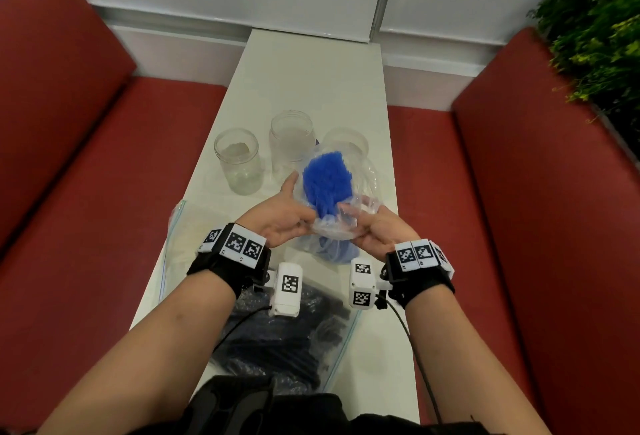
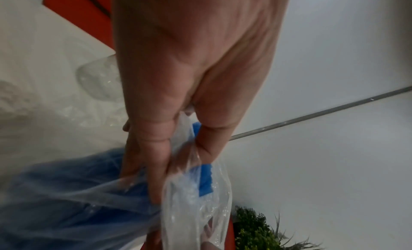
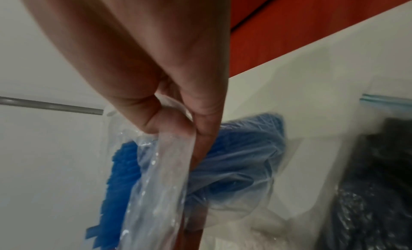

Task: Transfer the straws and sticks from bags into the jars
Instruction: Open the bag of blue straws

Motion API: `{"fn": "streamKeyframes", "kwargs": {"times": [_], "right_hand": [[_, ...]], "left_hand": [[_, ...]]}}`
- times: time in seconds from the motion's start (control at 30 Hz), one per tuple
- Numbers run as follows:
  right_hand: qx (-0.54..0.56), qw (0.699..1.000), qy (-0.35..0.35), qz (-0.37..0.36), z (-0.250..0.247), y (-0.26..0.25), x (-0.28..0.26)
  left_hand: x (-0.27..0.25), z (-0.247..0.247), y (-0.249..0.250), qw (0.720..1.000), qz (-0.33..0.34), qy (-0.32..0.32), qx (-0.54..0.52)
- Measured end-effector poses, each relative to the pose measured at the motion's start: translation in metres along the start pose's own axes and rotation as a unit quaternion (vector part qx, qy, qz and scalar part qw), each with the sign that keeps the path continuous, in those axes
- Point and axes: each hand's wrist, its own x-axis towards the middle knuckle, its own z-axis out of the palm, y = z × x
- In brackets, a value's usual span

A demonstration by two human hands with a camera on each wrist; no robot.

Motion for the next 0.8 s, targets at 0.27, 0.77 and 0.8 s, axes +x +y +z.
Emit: {"fn": "streamKeyframes", "kwargs": {"times": [0.27, 0.77, 0.8], "right_hand": [[-0.292, 0.906, 0.258, -0.162, -0.013, 0.009, 0.008], [-0.412, 0.886, 0.110, -0.183, -0.024, 0.024, 0.022], [-0.409, 0.892, 0.101, -0.166, -0.027, 0.024, 0.023]], "left_hand": [[0.003, -0.017, -0.013, 0.987, 0.000, 0.074, 0.143], [0.021, -0.029, -0.011, 0.945, 0.095, -0.039, 0.312], [0.022, -0.029, -0.011, 0.943, 0.081, -0.045, 0.321]]}}
